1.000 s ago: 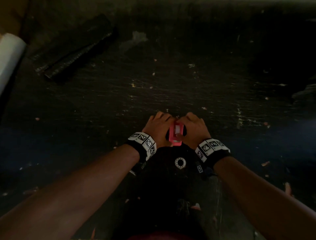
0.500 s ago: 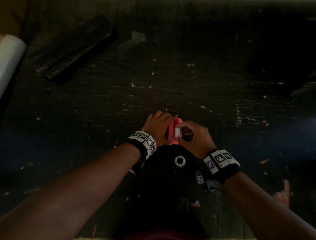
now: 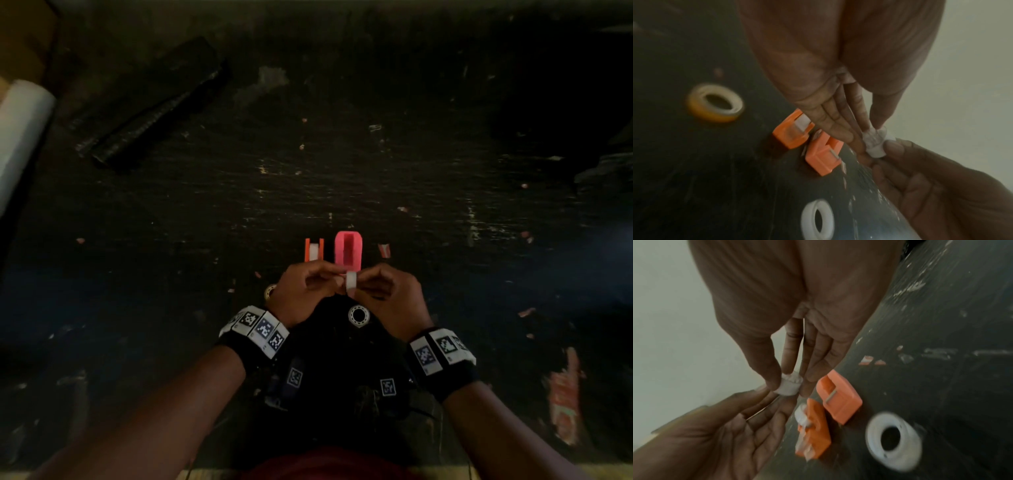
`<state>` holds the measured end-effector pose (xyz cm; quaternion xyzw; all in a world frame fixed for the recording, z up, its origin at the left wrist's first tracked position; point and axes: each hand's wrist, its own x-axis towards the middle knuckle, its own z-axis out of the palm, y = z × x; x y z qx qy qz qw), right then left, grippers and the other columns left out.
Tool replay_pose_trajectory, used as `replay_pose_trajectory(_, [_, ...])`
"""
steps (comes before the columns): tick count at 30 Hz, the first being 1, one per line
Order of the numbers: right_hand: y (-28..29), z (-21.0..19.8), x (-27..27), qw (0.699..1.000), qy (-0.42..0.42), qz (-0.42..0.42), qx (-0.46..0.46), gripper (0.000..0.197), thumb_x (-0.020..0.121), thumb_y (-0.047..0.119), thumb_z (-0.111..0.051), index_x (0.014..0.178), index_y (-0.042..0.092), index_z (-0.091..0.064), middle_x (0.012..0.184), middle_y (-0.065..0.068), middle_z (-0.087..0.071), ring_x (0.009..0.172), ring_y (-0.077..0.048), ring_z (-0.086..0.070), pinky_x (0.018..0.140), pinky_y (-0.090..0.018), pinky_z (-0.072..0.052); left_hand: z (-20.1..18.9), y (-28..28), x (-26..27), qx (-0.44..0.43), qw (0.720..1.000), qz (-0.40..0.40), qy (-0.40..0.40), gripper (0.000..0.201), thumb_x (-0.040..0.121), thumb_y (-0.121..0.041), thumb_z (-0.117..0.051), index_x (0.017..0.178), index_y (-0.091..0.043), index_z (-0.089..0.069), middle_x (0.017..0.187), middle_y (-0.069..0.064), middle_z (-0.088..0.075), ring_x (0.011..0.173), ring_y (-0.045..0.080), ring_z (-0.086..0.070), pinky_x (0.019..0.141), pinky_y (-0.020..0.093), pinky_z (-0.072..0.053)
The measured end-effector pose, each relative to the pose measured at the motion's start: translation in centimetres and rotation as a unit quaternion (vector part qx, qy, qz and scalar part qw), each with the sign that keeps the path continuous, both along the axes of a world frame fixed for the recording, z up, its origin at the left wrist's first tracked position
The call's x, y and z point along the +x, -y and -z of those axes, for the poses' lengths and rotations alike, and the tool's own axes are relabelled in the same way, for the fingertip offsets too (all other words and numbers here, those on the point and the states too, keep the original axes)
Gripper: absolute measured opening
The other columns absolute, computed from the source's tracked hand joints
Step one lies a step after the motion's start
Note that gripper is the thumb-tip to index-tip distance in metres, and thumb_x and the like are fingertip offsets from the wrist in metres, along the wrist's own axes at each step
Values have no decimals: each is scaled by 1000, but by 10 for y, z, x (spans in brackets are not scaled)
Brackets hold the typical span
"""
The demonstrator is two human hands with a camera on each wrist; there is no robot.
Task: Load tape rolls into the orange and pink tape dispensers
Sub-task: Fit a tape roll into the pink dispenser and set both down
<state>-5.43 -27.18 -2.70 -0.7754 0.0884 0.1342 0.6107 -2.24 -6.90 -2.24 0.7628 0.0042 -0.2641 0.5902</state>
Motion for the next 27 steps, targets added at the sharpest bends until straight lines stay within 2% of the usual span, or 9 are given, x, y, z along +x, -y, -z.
replay_pose_trajectory(4, [-4, 3, -6, 1000, 15, -2, 0, 25, 76, 4, -84, 98, 12, -75, 101, -3, -77, 94, -16, -75, 87, -43, -59, 2, 1, -13, -23, 998, -52, -25, 20, 92, -13, -74, 111, -15, -78, 106, 1, -80, 98, 15, -77, 87, 32, -61])
replay_pose_trajectory(8, [7, -1, -8, 993, 22, 23, -109, 20, 77, 17, -85, 88, 19, -68, 85, 6, -73, 78, -2, -71, 73, -21, -58, 1, 2, -16, -20, 995, -93, -36, 14, 90, -12, -77, 104, -15, -79, 96, 4, -81, 85, 18, -79, 75, 25, -60])
replay_pose_trajectory(9, [14, 1, -8, 984, 24, 23, -174, 22, 77, 20, -84, 86, 21, -64, 84, 7, -71, 76, -4, -70, 70, -21, -58, 2, 0, -16, -17, 995, -95, -34, 14, 90, -13, -77, 104, -16, -79, 96, 3, -81, 85, 18, -79, 77, 26, -60])
replay_pose_trajectory(11, [30, 9, -9, 950, 6, -24, -311, 26, 77, 22, -80, 87, 24, -56, 90, 5, -65, 79, -15, -67, 70, -36, -57, 5, -5, -19, -19, 995, -93, -30, 15, 89, -11, -77, 104, -15, -79, 98, 3, -81, 87, 18, -80, 81, 27, -60])
replay_pose_trajectory(13, [39, 15, -12, 919, -42, -87, -382, 22, 81, 22, -73, 91, 23, -53, 98, 0, -60, 85, -26, -65, 75, -45, -56, 7, -9, -24, -17, 996, -85, -26, 17, 89, -8, -77, 105, -13, -78, 100, 3, -81, 88, 18, -79, 82, 26, -60])
replay_pose_trajectory(17, [41, 23, -21, 888, 13, -141, -438, 32, 73, 29, -75, 98, 22, -55, 105, -3, -59, 94, -29, -62, 80, -42, -48, 10, -14, -31, -9, 997, -79, -16, 19, 88, -4, -78, 104, -14, -78, 99, 2, -81, 89, 19, -79, 87, 29, -61])
replay_pose_trajectory(20, [34, 22, -25, 887, 84, -143, -431, 42, 68, 38, -77, 102, 24, -57, 108, -2, -57, 100, -24, -57, 81, -39, -42, 12, -20, -34, 2, 996, -85, -12, 20, 87, -1, -77, 103, -13, -78, 98, 3, -81, 89, 18, -79, 89, 30, -61])
replay_pose_trajectory(23, [13, 18, -28, 882, 106, -213, -406, 51, 67, 41, -75, 113, 26, -58, 113, -1, -57, 105, -24, -55, 85, -40, -40, 10, -25, -37, 8, 997, -76, -13, 21, 86, -1, -78, 105, -12, -78, 101, 3, -81, 93, 17, -78, 91, 29, -60])
replay_pose_trajectory(27, [-7, 31, -28, 893, 91, -256, -358, 43, 68, 25, -73, 111, 20, -65, 106, -6, -60, 97, -31, -60, 82, -43, -48, 6, -27, -42, -2, 999, -53, 0, 23, 86, 2, -77, 104, -12, -77, 104, 1, -80, 98, 9, -77, 90, 21, -58])
